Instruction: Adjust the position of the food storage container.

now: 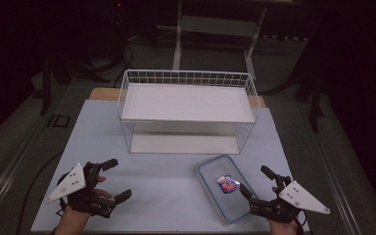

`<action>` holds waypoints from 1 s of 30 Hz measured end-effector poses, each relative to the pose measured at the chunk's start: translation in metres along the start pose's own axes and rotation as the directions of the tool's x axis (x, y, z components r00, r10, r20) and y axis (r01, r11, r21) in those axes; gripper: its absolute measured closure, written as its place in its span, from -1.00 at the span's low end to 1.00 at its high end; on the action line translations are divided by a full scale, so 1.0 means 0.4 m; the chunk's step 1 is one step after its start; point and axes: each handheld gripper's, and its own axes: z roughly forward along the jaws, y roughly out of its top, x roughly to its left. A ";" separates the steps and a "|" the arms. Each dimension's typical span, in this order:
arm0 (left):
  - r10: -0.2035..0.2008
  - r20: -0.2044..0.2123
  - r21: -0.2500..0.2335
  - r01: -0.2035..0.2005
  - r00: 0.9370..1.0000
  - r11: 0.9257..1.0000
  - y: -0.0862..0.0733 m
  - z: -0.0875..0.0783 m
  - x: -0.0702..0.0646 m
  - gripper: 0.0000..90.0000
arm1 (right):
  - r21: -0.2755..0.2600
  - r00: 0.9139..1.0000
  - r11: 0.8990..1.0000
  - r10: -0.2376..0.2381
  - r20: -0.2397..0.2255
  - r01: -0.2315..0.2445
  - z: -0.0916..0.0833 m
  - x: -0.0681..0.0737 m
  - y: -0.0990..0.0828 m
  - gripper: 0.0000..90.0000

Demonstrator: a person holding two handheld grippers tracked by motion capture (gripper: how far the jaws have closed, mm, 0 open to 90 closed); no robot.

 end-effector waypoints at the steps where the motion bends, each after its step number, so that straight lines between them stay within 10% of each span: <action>1: 0.007 0.008 -0.006 -0.007 1.000 1.000 0.001 -0.001 -0.003 -1.00 | -0.003 1.000 1.000 0.003 -0.001 -0.003 -0.001 0.001 0.003 -0.72; 30: 0.013 0.029 0.017 -0.013 1.000 1.000 -0.001 0.005 0.001 -1.00 | 0.061 1.000 0.998 -0.001 -0.015 0.002 -0.015 -0.016 0.023 -0.71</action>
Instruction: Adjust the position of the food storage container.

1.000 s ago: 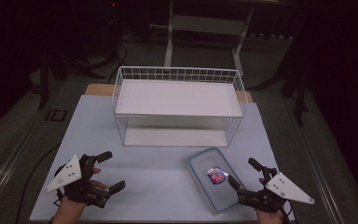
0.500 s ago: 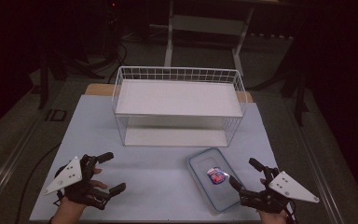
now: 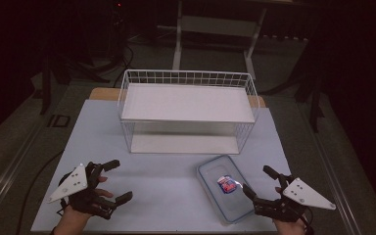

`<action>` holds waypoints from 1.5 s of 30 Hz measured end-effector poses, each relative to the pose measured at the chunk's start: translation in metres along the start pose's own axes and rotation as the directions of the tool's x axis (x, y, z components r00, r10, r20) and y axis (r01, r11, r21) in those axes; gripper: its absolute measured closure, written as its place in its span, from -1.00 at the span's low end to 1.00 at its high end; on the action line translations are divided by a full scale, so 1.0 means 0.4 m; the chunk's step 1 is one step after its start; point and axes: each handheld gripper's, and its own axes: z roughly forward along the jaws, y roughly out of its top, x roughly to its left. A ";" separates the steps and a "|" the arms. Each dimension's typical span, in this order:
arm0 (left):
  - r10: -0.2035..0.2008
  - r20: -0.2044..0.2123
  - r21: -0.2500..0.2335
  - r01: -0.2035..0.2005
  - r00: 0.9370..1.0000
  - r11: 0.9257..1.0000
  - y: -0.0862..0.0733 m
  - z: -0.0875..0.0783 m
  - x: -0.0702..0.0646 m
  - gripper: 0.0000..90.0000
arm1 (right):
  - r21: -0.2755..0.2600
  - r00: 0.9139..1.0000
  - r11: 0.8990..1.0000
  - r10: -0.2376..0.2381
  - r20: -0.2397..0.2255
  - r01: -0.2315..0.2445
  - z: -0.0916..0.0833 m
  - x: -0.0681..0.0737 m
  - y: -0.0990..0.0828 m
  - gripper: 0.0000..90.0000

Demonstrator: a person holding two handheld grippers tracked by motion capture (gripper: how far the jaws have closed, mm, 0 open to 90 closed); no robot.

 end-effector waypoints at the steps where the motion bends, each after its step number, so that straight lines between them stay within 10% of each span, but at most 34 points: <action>1: -0.002 0.000 -0.001 0.002 1.000 1.000 0.000 0.000 0.000 -1.00 | 0.010 1.000 1.000 -0.007 -0.008 0.007 -0.003 -0.001 0.000 -0.72; 9: -0.005 -0.004 -0.007 0.005 1.000 1.000 0.002 0.000 0.001 -1.00 | 0.117 0.997 0.993 0.024 -0.080 -0.014 -0.036 -0.009 -0.037 -0.43; 23: -0.004 -0.001 -0.003 0.004 1.000 1.000 0.000 0.003 0.002 -1.00 | 0.308 0.987 0.951 0.082 -0.141 -0.035 -0.095 -0.004 -0.145 0.99; 32: -0.005 -0.002 0.006 0.005 1.000 1.000 -0.005 0.008 0.006 -1.00 | 0.411 0.988 0.912 0.072 -0.140 -0.008 -0.086 -0.004 -0.194 1.00; 45: -0.008 0.003 0.005 0.008 1.000 1.000 -0.005 0.010 0.005 -1.00 | 0.413 0.996 0.910 0.069 -0.061 -0.038 -0.057 -0.038 -0.189 1.00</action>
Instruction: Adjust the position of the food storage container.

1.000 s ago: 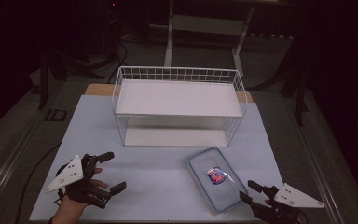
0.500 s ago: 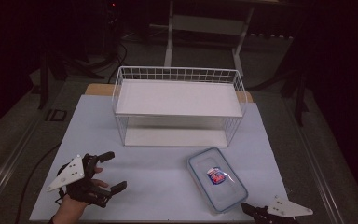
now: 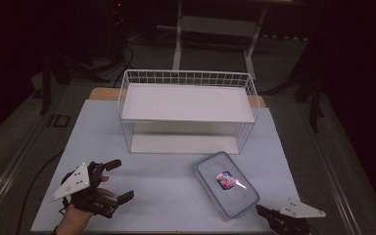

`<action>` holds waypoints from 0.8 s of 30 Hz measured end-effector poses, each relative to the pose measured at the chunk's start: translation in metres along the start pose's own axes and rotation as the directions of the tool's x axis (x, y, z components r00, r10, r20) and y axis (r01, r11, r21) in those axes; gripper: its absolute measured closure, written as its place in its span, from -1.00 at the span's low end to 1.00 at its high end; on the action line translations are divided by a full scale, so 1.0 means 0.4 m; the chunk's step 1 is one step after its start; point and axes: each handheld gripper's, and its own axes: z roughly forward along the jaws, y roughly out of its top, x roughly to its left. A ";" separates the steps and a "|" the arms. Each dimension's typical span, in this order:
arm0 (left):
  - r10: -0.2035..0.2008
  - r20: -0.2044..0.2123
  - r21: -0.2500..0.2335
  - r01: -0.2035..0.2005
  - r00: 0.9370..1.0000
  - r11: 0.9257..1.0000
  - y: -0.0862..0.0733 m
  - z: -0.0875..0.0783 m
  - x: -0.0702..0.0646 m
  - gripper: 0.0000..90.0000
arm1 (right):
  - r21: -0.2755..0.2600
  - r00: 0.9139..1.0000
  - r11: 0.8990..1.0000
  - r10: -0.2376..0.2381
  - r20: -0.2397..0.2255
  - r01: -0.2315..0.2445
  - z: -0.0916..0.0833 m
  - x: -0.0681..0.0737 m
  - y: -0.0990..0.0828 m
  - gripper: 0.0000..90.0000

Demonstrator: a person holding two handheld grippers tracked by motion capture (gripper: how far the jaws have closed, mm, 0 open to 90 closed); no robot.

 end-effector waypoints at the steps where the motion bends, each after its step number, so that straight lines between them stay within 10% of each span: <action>1: 0.000 -0.001 -0.001 0.000 1.000 1.000 0.000 0.000 0.000 -1.00 | 0.000 1.000 1.000 -0.005 0.003 0.005 0.004 -0.003 0.004 1.00; 7: 0.003 -0.002 0.002 -0.003 1.000 1.000 -0.001 0.000 -0.002 -1.00 | -0.007 1.000 1.000 0.002 0.022 -0.002 0.017 -0.014 0.015 1.00; 13: 0.002 0.000 0.005 -0.002 1.000 1.000 -0.002 0.002 -0.002 -1.00 | -0.045 0.998 0.999 -0.006 -0.064 0.003 0.004 0.014 0.018 1.00; 20: 0.002 -0.002 0.005 -0.002 1.000 1.000 -0.003 0.004 -0.002 -1.00 | -0.040 0.979 0.999 -0.037 -0.201 0.030 0.033 0.103 0.055 1.00; 24: 0.008 -0.001 0.006 -0.008 1.000 1.000 -0.002 0.005 -0.003 -1.00 | 0.007 0.979 0.999 -0.044 -0.198 0.046 0.070 0.147 0.072 1.00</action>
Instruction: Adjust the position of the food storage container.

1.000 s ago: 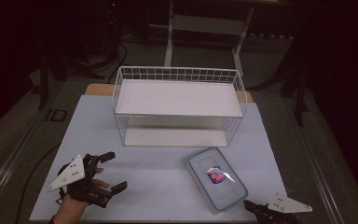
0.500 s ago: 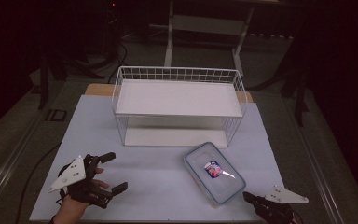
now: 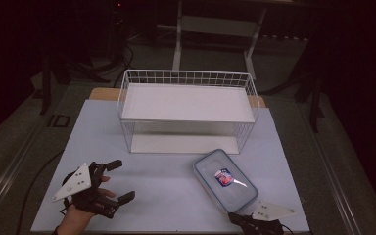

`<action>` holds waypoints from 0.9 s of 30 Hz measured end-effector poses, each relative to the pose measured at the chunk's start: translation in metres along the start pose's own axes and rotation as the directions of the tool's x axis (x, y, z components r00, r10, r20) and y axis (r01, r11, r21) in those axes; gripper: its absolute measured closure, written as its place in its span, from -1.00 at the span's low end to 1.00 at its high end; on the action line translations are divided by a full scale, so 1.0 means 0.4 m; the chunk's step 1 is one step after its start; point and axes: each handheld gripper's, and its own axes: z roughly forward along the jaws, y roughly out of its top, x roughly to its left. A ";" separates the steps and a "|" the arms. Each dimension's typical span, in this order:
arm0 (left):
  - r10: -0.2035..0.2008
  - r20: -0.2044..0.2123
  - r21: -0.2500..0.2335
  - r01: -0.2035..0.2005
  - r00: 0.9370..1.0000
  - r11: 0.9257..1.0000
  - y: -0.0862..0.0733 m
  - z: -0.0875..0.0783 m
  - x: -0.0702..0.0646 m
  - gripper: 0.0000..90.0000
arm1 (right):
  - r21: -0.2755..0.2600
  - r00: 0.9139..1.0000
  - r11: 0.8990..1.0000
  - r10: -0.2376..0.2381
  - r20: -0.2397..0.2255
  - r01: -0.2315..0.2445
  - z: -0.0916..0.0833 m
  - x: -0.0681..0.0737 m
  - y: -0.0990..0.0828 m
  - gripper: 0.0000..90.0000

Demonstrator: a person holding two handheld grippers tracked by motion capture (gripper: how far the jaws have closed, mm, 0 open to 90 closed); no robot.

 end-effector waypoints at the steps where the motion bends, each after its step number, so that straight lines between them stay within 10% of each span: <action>1: -0.003 0.000 -0.001 0.003 1.000 1.000 0.000 0.000 0.000 -1.00 | 0.000 1.000 1.000 -0.001 0.003 0.001 0.009 0.008 0.006 1.00; 15: -0.002 0.002 -0.001 0.002 1.000 1.000 -0.001 0.000 0.001 -1.00 | 0.053 0.995 0.998 0.027 0.100 -0.033 0.043 0.026 0.026 1.00; 27: 0.002 0.003 -0.006 -0.002 1.000 1.000 0.001 0.000 -0.003 -1.00 | 0.006 0.966 0.993 0.116 0.231 -0.121 -0.011 -0.037 0.001 1.00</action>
